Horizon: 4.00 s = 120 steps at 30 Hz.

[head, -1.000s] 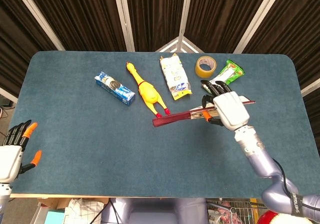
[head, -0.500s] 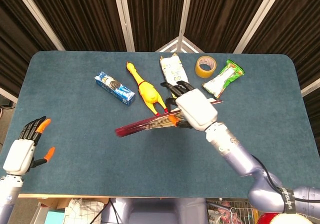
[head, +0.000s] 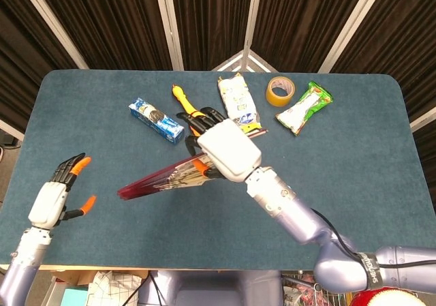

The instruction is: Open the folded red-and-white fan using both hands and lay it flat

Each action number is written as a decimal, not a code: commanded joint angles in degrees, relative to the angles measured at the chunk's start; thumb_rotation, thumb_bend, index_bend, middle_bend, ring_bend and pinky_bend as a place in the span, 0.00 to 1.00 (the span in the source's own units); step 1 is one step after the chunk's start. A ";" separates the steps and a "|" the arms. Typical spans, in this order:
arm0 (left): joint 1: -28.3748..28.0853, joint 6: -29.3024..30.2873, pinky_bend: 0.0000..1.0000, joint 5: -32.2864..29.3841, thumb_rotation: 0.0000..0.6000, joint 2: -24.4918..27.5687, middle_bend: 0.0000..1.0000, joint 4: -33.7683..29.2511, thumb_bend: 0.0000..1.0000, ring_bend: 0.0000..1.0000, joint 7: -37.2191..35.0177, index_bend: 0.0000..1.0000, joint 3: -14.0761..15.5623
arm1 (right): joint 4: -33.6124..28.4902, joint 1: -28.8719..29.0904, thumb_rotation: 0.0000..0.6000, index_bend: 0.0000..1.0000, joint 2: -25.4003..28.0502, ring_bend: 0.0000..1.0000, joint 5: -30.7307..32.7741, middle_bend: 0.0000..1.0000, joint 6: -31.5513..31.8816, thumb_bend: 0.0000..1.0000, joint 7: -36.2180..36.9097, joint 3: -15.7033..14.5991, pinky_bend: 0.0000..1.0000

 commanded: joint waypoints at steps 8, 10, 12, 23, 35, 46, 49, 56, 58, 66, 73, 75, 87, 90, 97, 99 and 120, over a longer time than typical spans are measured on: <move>-1.61 -2.70 0.02 1.15 1.00 -3.05 0.00 -0.19 0.39 0.00 -1.11 0.11 2.22 | -1.91 6.70 1.00 1.00 -3.52 0.25 10.55 0.16 8.24 0.44 -7.75 0.13 0.16; -1.77 -2.59 0.02 1.15 1.00 -3.72 0.00 0.00 0.39 0.00 -1.40 0.11 2.18 | -2.29 7.21 1.00 1.00 -3.94 0.25 11.03 0.16 9.00 0.44 -7.73 0.21 0.16; -1.98 -2.25 0.02 1.04 1.00 -4.76 0.00 0.21 0.39 0.00 -1.99 0.12 1.82 | -2.83 7.74 1.00 1.00 -4.36 0.25 11.06 0.16 9.57 0.44 -7.55 0.40 0.16; -3.08 0.38 0.02 1.41 1.00 -10.66 0.00 2.37 0.39 0.00 -7.06 0.19 0.37 | -5.27 9.89 1.00 1.00 -6.09 0.25 10.42 0.16 12.90 0.45 -7.91 0.08 0.16; -4.70 -0.99 0.02 1.03 1.00 -15.26 0.00 5.04 0.40 0.00 -9.04 0.29 0.74 | -6.15 11.42 1.00 1.00 -6.78 0.25 10.65 0.16 14.55 0.45 -8.11 -0.49 0.16; -7.20 -3.24 0.02 0.09 1.00 -19.53 0.04 7.91 0.54 0.00 -9.68 0.43 -0.11 | -6.45 11.36 1.00 1.00 -6.31 0.25 10.92 0.16 14.90 0.45 -7.06 -1.45 0.16; -7.30 -2.48 0.04 -0.08 1.00 -20.48 0.09 8.83 0.59 0.00 -9.62 0.51 -0.61 | -6.59 10.98 1.00 1.00 -6.04 0.25 10.71 0.16 14.98 0.45 -6.34 -1.65 0.16; -7.49 -1.74 0.04 -1.14 1.00 -21.28 0.15 9.94 0.60 0.00 -8.54 0.58 -1.58 | -6.64 9.66 1.00 1.00 -4.54 0.25 10.07 0.16 15.27 0.45 -4.89 -2.12 0.16; -7.42 -1.16 0.04 -1.09 1.00 -21.00 0.16 10.03 0.60 0.00 -8.41 0.58 -1.74 | -6.54 9.07 1.00 1.00 -3.79 0.25 9.88 0.16 15.49 0.45 -4.64 -2.31 0.16; -6.87 2.26 0.04 -0.80 1.00 -19.80 0.15 11.71 0.60 0.00 -8.04 0.57 -2.89 | -5.67 5.96 1.00 1.00 0.24 0.25 8.83 0.16 15.40 0.45 -2.64 -3.02 0.16; -7.04 4.60 0.04 -1.25 1.00 -19.86 0.15 16.10 0.60 0.00 -7.84 0.56 -4.63 | -5.06 2.63 1.00 1.00 3.66 0.25 7.31 0.16 14.62 0.45 1.31 -3.25 0.16; -6.42 6.13 0.04 -0.84 1.00 -19.52 0.15 17.11 0.60 0.00 -8.42 0.56 -4.42 | -4.82 1.85 1.00 1.00 4.48 0.25 6.78 0.16 14.26 0.45 2.27 -3.37 0.16; -7.94 14.28 0.04 4.32 1.00 -20.39 0.15 26.56 0.60 0.00 -5.64 0.56 -5.27 | -2.71 -1.71 1.00 1.00 6.68 0.25 3.75 0.16 11.98 0.45 7.59 -4.61 0.16; -8.63 15.78 0.04 5.49 1.00 -21.03 0.15 28.56 0.60 0.00 -4.40 0.56 -5.28 | -1.70 -2.33 1.00 1.00 6.60 0.25 2.99 0.16 11.52 0.45 8.37 -5.24 0.16; -9.95 18.63 0.04 6.70 1.00 -21.96 0.15 32.33 0.60 0.00 -0.42 0.56 -5.95 | 1.42 -4.51 1.00 1.00 6.11 0.25 -0.10 0.16 11.36 0.45 10.57 -7.02 0.16; -10.26 19.30 0.04 6.91 1.00 -22.06 0.15 33.05 0.60 0.00 0.68 0.56 -6.12 | 2.54 -5.40 1.00 1.00 5.65 0.25 -1.37 0.16 11.54 0.45 11.67 -7.69 0.16; -13.27 22.03 0.04 6.51 1.00 -22.60 0.14 37.49 0.60 0.00 7.38 0.53 -7.39 | 14.82 -12.01 1.00 1.00 1.45 0.25 -11.60 0.16 11.95 0.45 20.75 -12.23 0.16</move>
